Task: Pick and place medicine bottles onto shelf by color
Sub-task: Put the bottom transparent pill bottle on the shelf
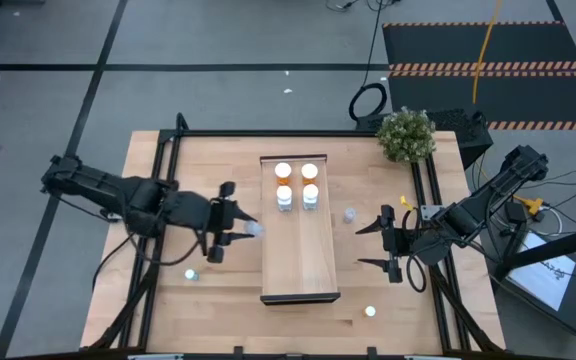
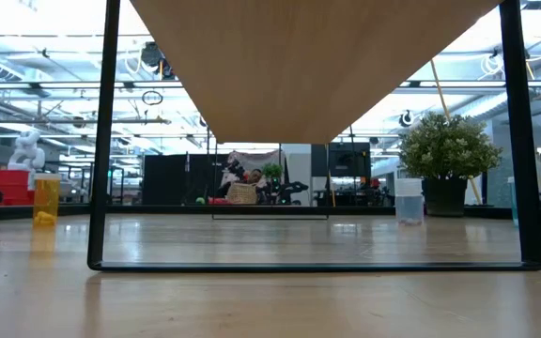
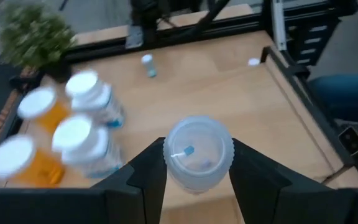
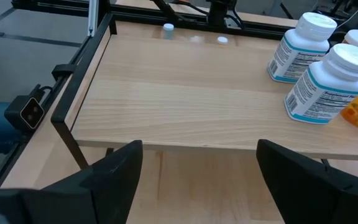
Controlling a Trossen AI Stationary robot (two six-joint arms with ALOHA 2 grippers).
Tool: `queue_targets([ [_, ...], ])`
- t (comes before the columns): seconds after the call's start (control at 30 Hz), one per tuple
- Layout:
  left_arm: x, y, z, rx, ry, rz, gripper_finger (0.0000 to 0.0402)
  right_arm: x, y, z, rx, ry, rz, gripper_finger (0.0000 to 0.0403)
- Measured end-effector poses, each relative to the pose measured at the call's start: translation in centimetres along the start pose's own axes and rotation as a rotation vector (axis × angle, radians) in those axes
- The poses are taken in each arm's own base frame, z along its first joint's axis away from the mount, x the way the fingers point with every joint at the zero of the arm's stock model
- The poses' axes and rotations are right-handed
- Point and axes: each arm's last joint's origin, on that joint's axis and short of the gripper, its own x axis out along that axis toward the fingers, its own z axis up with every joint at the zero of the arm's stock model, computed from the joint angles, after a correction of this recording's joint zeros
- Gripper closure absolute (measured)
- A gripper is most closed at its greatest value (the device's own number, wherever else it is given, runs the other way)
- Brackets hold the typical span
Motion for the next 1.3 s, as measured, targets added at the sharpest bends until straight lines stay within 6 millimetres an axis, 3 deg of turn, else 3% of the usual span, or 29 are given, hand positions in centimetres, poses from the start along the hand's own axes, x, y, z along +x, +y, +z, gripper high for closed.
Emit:
queue_targets([
  [0.33, 4.4, 2.1, 3.2, 0.096, 0.042, -0.017, 0.0245, 0.0, 0.0, -0.1, -0.008, 0.007, 0.000, 0.0095],
  [0.6, 7.7, 3.8, 1.9, 0.039, 0.157, 0.027, 0.0245, 0.0, 0.0, -0.2, -0.013, 0.015, -0.002, 0.0095],
  [0.83, 9.9, 3.8, 0.9, 0.029, 0.221, 0.025, 0.0245, 0.0, 0.0, -0.1, -0.023, 0.013, -0.001, 0.0095],
  [1.3, 11.5, 3.6, -0.1, 0.061, 0.291, 0.008, 0.0245, 0.0, 0.0, -0.1, -0.026, 0.013, -0.001, 0.0095],
])
